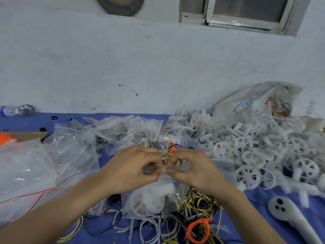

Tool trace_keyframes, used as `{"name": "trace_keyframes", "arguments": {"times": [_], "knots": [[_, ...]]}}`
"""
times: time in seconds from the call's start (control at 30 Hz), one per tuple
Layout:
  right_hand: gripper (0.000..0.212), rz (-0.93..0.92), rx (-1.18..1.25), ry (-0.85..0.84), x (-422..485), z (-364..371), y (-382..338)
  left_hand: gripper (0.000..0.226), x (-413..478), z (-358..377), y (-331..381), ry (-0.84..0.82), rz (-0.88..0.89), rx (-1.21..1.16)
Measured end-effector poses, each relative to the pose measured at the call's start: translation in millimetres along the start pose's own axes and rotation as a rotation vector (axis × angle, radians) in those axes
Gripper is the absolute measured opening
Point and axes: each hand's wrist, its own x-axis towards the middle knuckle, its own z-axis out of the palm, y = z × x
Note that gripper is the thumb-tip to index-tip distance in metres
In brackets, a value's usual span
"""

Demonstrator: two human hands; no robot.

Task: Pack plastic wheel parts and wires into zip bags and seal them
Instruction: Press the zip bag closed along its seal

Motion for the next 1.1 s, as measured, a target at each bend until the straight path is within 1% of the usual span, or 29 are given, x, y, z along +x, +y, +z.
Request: {"name": "trace_keyframes", "arguments": {"times": [0.13, 0.3, 0.33, 0.47, 0.6, 0.73, 0.83, 0.87, 0.93, 1.0, 1.1], "knots": [[0.009, -0.008, -0.022, 0.004, 0, 2, 0, 0.006, 0, 3, 0, -0.009, -0.009, -0.016], [0.008, -0.042, -0.038, 0.05, 0, 6, 0, 0.027, 2, 4, 0, -0.004, 0.001, -0.031], [0.009, -0.046, -0.036, 0.052, 0, 7, 0, 0.028, 2, 4, 0, 0.001, 0.007, -0.036], [0.01, -0.067, -0.022, 0.058, 0, 8, 2, 0.02, 2, 4, 1, 0.009, 0.023, -0.067], [0.012, -0.063, 0.056, 0.073, -2, 6, 6, 0.006, 1, 2, 1, 0.016, -0.012, -0.075], [0.014, -0.024, 0.135, 0.084, -5, 2, 10, 0.007, 0, 1, 0, 0.028, -0.03, -0.058], [0.009, -0.046, 0.104, 0.093, -6, 8, 8, 0.023, 1, 5, 1, 0.015, 0.012, -0.024], [0.007, -0.055, 0.108, 0.1, -6, 10, 8, 0.024, 2, 6, 2, 0.015, 0.027, -0.031], [0.005, -0.051, 0.162, 0.103, -7, 10, 7, 0.015, 2, 6, 2, 0.034, 0.039, -0.053], [0.011, -0.015, 0.237, 0.103, -8, 9, 10, 0.005, 1, 4, 1, 0.049, 0.023, -0.082], [0.02, 0.035, 0.275, 0.121, -9, 9, 13, 0.004, -1, 4, -1, 0.054, 0.005, -0.082]]}}
